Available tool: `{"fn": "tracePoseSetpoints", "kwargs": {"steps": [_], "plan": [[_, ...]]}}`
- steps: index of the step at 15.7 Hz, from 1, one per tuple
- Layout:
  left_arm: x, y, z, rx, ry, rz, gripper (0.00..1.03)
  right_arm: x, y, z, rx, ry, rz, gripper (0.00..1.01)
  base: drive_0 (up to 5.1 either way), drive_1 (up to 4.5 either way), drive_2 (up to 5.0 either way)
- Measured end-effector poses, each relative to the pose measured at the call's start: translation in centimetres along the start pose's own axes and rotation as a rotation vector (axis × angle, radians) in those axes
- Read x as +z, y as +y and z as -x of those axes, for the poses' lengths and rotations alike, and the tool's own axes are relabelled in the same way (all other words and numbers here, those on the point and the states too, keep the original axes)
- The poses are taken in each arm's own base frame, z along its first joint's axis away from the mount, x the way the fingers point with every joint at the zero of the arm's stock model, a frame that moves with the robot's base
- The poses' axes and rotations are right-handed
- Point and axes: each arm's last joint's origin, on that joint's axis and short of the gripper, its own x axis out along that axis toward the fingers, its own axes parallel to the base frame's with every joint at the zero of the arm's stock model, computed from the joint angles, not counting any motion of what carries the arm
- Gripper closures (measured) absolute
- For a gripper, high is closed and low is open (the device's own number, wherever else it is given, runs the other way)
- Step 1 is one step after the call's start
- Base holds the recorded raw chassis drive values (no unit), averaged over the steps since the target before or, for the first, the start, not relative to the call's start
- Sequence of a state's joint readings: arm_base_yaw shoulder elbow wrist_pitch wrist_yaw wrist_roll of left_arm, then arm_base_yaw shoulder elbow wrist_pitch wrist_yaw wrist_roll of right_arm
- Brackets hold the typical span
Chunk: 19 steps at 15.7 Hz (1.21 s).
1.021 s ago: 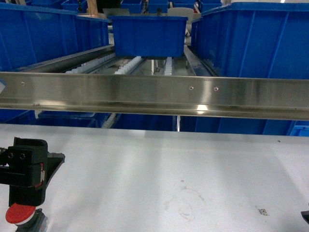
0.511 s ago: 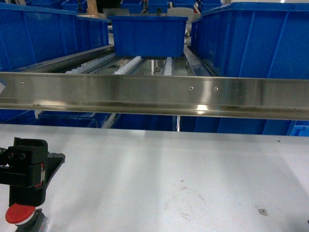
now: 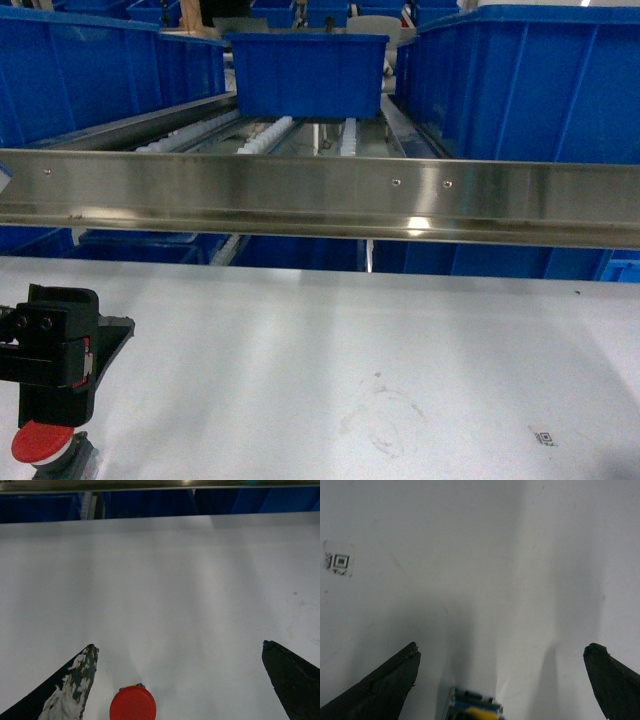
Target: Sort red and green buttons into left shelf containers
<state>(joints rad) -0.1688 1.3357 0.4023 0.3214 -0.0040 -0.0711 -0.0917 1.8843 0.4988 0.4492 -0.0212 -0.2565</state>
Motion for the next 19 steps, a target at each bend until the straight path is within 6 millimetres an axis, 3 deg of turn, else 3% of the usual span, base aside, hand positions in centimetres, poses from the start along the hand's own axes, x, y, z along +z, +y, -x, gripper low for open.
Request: {"fn": "tracePoseSetpoints", "kwargs": {"steps": [1, 2, 4, 8, 9, 12, 13, 17, 18, 19], "plan": [[0.0, 0.0, 0.0, 0.000, 0.000, 0.000, 0.05, -0.3, 0.1, 0.6, 0.004, 0.015, -0.016, 0.03, 0.0, 0.00, 0.0], [0.0, 0.0, 0.0, 0.000, 0.000, 0.000, 0.05, 0.6, -0.1, 2.3, -0.013, -0.064, -0.028, 0.03, 0.0, 0.00, 0.0], [0.0, 0.0, 0.0, 0.000, 0.000, 0.000, 0.05, -0.6, -0.4, 1.1, -0.010, -0.021, -0.020, 0.03, 0.0, 0.00, 0.0], [0.0, 0.0, 0.0, 0.000, 0.000, 0.000, 0.05, -2.0, 0.1, 0.9, 0.000, 0.015, -0.014, 0.04, 0.0, 0.00, 0.0], [0.0, 0.0, 0.0, 0.000, 0.000, 0.000, 0.05, -2.0, 0.1, 0.8, -0.001, 0.012, -0.012, 0.14, 0.0, 0.00, 0.0], [0.0, 0.0, 0.0, 0.000, 0.000, 0.000, 0.05, -2.1, 0.5, 0.8, 0.006, 0.011, -0.001, 0.60, 0.0, 0.00, 0.0], [0.0, 0.0, 0.0, 0.000, 0.000, 0.000, 0.05, -2.1, 0.6, 0.8, 0.012, 0.006, 0.000, 0.68, 0.0, 0.00, 0.0], [0.0, 0.0, 0.0, 0.000, 0.000, 0.000, 0.05, -2.2, 0.6, 1.1, 0.011, -0.022, -0.006, 0.71, 0.0, 0.00, 0.0], [0.0, 0.0, 0.0, 0.000, 0.000, 0.000, 0.05, -2.3, 0.5, 1.9, 0.020, -0.052, -0.023, 0.71, 0.0, 0.00, 0.0], [0.0, 0.0, 0.0, 0.000, 0.000, 0.000, 0.05, -1.3, -0.2, 4.2, 0.012, -0.181, -0.085, 0.71, 0.0, 0.00, 0.0]]}}
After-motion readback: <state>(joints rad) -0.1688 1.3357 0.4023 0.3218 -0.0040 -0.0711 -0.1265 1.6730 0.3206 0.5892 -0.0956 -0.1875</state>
